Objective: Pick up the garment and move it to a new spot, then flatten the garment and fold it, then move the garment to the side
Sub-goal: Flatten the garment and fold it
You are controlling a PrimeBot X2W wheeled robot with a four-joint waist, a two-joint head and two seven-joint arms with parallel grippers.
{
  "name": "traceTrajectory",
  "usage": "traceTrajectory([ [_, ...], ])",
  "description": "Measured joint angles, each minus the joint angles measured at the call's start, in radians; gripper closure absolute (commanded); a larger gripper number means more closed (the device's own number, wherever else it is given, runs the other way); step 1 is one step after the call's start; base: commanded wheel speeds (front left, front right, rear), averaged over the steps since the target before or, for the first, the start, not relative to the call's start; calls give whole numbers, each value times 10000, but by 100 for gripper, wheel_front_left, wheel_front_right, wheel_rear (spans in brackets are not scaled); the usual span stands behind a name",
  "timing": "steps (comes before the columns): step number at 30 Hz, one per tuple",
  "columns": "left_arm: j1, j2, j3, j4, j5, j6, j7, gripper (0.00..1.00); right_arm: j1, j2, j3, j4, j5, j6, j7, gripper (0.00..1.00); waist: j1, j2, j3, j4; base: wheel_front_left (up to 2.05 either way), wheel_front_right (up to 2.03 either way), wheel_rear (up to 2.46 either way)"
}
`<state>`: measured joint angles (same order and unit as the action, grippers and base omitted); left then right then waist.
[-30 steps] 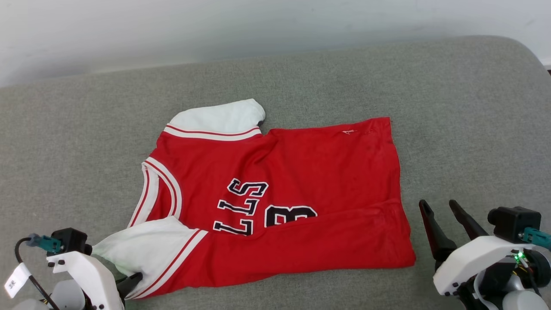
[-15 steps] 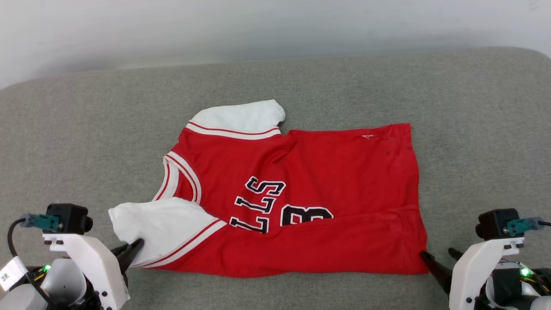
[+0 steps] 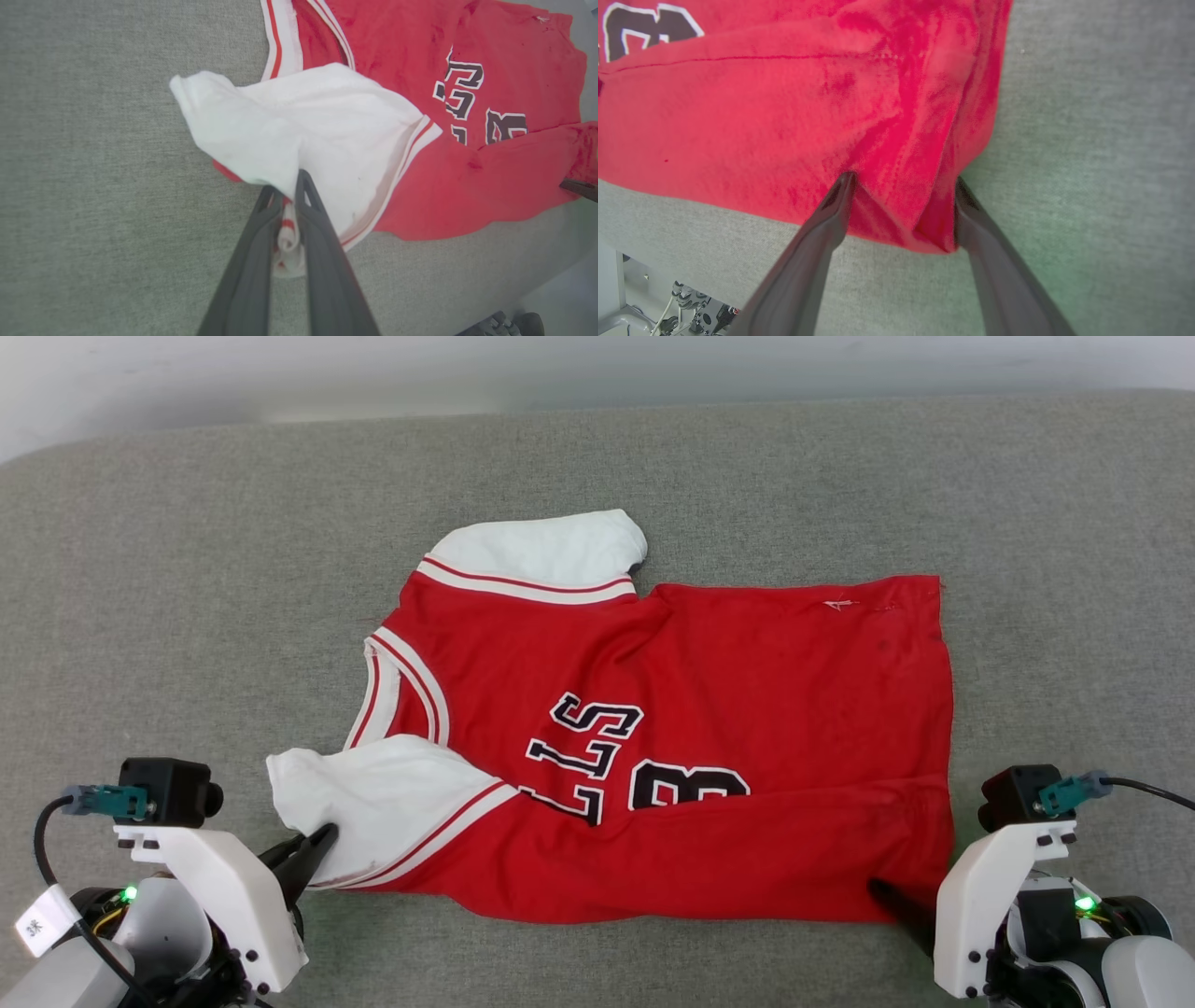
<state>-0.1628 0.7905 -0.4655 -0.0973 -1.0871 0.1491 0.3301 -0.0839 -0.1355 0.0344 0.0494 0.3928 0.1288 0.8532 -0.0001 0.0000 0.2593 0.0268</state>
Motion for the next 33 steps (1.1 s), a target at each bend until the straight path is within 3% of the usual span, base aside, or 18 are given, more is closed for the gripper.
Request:
traceTrajectory([
  [1,-1,-23,-15,40,0,-33,-12,100,-41,-4,10,42,33,0,15,100,0,0,10,10,0,0,0],
  [8,32,-107,42,29,17,-65,-353,100,-242,-17,-71,207,211,23,-155,100,1,0,-227,-4,0,0,0],
  [33,3120,2,102,-1118,-477,1588,-777,100,1681,-245,-606,-589,629,21,418,100,0,0,-2580,47,0,0,0],
])
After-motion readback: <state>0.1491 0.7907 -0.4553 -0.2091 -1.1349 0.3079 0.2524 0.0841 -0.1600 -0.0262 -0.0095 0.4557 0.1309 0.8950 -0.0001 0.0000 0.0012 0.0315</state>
